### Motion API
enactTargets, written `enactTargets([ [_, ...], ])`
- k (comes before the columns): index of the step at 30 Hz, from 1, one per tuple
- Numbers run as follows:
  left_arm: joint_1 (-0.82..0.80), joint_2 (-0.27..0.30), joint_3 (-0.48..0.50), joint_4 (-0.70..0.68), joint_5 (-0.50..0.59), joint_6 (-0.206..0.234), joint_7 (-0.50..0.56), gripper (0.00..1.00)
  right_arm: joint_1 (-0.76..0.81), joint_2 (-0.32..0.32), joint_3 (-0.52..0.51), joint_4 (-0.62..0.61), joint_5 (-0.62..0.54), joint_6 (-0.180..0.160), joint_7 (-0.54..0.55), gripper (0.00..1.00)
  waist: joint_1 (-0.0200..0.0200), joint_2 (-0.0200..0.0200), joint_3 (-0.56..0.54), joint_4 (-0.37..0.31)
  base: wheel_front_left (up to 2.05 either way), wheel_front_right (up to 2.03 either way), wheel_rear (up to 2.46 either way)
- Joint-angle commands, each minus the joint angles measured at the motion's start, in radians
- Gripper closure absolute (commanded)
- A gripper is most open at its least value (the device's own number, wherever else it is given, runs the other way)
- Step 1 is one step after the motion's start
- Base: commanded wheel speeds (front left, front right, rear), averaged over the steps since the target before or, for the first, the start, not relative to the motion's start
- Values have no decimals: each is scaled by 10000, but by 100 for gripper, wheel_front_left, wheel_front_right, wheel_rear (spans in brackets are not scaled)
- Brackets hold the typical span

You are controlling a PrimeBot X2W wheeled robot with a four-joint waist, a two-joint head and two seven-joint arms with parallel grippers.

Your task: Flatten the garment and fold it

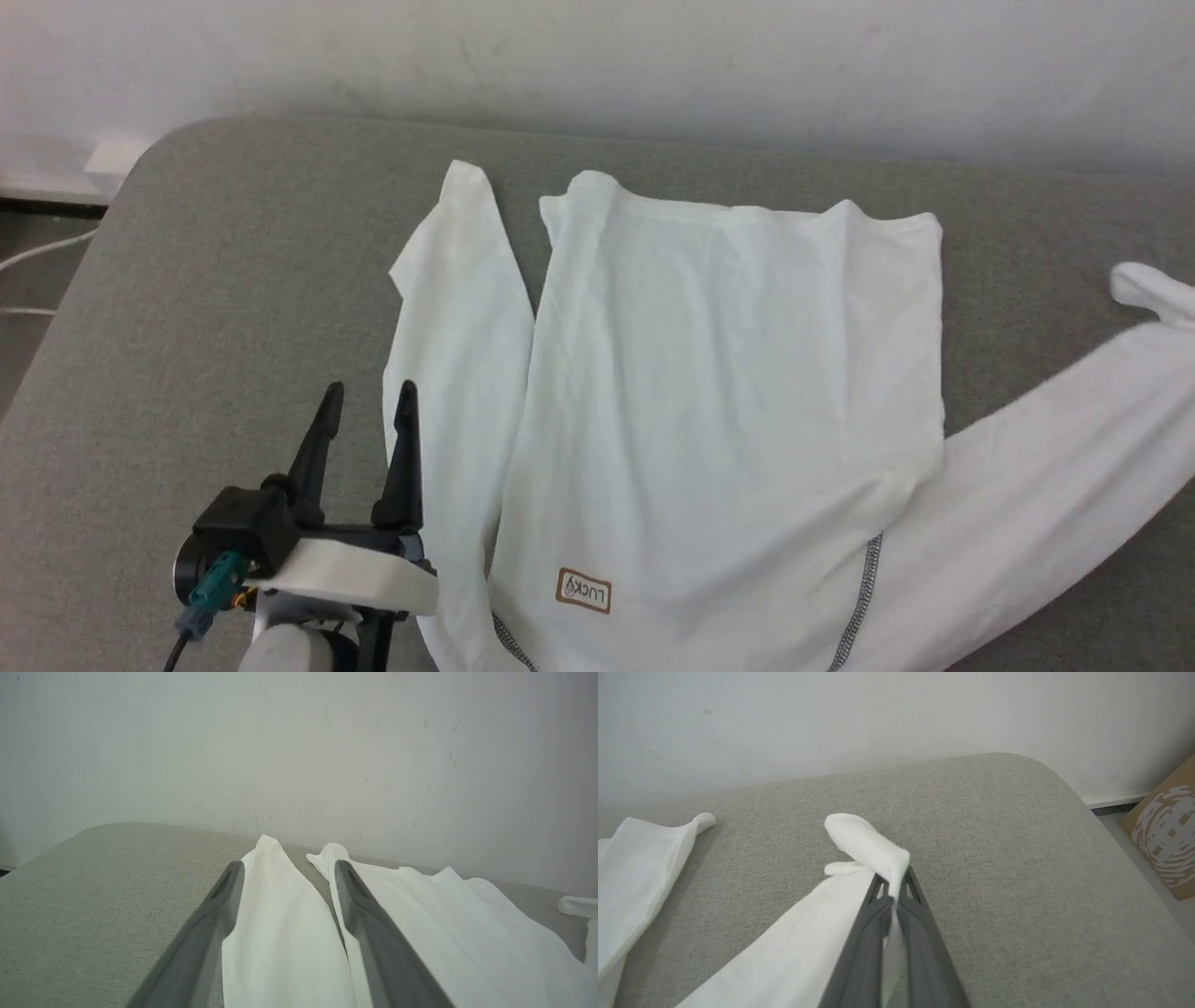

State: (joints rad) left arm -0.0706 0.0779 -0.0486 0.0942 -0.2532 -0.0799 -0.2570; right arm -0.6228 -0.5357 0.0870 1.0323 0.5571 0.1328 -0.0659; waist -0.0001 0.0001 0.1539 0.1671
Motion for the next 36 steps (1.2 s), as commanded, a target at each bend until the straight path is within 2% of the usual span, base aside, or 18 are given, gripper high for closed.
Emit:
enactTargets([
  [1,146,-56,93,27,70,-95,-47,0,154,54,-297,102,146,-21,-112,100,1,-1,-484,-476,0,0,0],
  [4,262,-90,186,36,86,-119,-47,0,359,229,-788,-56,385,-21,-195,100,1,-1,-686,-637,0,0,0],
  [7,411,-120,279,41,104,-128,-47,0,648,506,-1123,-795,713,-21,-202,100,1,-1,-892,-773,0,0,0],
  [10,606,-143,337,40,119,-144,-47,0,1102,786,-1415,-1982,954,-21,-83,100,1,-1,-1089,-841,0,0,0],
  [14,834,-168,430,-8,110,-156,-47,0,1975,1371,-1937,-4150,1137,-21,422,100,1,-1,-1321,-830,0,0,0],
  [17,951,-185,485,-49,107,-158,-47,0,2743,2119,-2195,-6171,950,-21,1185,100,1,-1,-1439,-764,0,0,0],
  [21,1057,-202,516,-90,117,-158,-47,0,3694,3657,-2395,-8873,326,-21,2500,100,1,-1,-1553,-610,0,0,0],
  [23,1085,-210,512,-98,123,-157,-47,0,4049,4347,-2218,-9962,-12,-21,3218,100,1,-1,-1591,-495,0,0,0],
  [25,1097,-215,510,-105,131,-160,-47,0,4319,4683,-1839,-10705,-135,-21,3810,100,1,-1,-1621,-371,0,0,0],
  [29,1100,-223,472,-76,158,-172,-47,0,4530,4844,-1108,-10992,336,-21,4025,100,1,-1,-1676,-59,0,0,0],
  [32,1091,-229,388,-18,161,-186,-47,0,4400,4849,-406,-10447,748,-21,3470,100,1,-1,-1670,232,0,0,0],
  [36,1064,-236,271,20,162,-186,-47,0,3911,4851,491,-9492,414,-21,2738,100,1,-1,-1583,644,0,0,0],
])
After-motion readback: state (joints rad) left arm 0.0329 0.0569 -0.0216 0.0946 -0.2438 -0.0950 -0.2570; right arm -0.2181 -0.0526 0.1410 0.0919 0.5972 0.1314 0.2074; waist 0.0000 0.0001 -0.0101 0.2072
